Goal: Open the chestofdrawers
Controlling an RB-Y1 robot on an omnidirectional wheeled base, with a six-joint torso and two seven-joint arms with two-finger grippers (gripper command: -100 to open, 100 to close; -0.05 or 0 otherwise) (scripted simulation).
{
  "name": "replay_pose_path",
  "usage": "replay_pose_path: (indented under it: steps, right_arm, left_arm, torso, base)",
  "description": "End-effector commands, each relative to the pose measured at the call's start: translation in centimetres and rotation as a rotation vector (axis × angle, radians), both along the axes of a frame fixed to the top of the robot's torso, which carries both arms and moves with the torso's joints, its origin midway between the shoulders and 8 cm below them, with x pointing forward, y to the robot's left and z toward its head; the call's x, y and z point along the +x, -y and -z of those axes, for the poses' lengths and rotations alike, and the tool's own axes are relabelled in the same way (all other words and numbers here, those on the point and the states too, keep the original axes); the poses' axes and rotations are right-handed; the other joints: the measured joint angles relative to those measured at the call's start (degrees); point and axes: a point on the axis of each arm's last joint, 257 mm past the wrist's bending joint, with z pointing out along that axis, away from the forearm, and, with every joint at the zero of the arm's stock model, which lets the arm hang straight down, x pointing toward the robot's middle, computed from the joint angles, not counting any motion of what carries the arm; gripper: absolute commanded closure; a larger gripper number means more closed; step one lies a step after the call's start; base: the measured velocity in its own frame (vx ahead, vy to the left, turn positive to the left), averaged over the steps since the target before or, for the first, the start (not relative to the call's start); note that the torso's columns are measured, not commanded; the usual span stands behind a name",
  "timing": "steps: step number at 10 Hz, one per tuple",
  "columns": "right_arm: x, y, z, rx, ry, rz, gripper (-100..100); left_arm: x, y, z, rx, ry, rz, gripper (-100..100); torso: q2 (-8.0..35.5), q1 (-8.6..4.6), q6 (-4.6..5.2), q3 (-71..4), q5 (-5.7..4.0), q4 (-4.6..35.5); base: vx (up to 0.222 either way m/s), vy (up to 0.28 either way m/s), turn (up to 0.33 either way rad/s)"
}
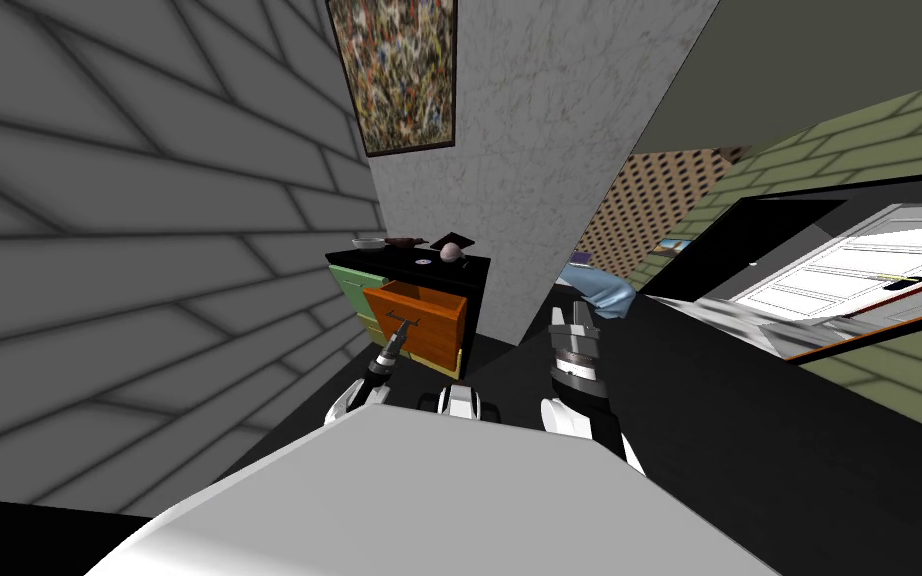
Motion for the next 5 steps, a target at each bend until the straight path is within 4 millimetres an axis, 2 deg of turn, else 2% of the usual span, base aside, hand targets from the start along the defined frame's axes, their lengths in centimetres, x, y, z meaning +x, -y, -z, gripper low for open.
replay_pose_path:
  steps: [1, 2, 3, 4, 5]
  right_arm:
    - [0.0, 0.0, 0.0, 0.000, 0.000, 0.000, 0]
    - [0.0, 0.0, 0.0, 0.000, 0.000, 0.000, 0]
    - [0.0, 0.0, 0.0, 0.000, 0.000, 0.000, 0]
    - [0.0, 0.0, 0.0, 0.000, 0.000, 0.000, 0]
    - [0.0, 0.0, 0.0, 0.000, 0.000, 0.000, 0]
  left_arm:
    - [-0.1, -0.9, 2.2, 0.001, -0.053, 0.010, 100]
    - [0.2, -2.8, 1.0, 0.002, -0.020, 0.033, 100]
    - [0.1, -3.3, 2.3, 0.001, -0.053, 0.021, 100]
    - [0.5, -5.0, 0.5, -0.002, -0.009, 0.044, 100]
    - [0.4, -5.5, 1.4, 0.003, -0.034, 0.035, 100]
  torso:
    - [-0.02, 0.01, 0.06, 0.02, 0.03, -0.02]
    - [-0.25, 0.17, 0.10, -0.07, 0.19, -0.24]
    - [-0.19, 0.11, -0.03, -0.09, 0.11, -0.15]
    - [-0.22, 0.13, 0.09, -0.07, 0.20, -0.22]
    - [-0.12, 0.10, 0.00, -0.07, 0.08, -0.05]
  base:
    - [-0.007, -0.052, 0.002]
    - [-0.048, -0.124, 0.042]
    - [-0.029, -0.109, 0.068]
    - [-0.031, -0.130, 0.049]
    - [-0.034, -0.111, 0.047]
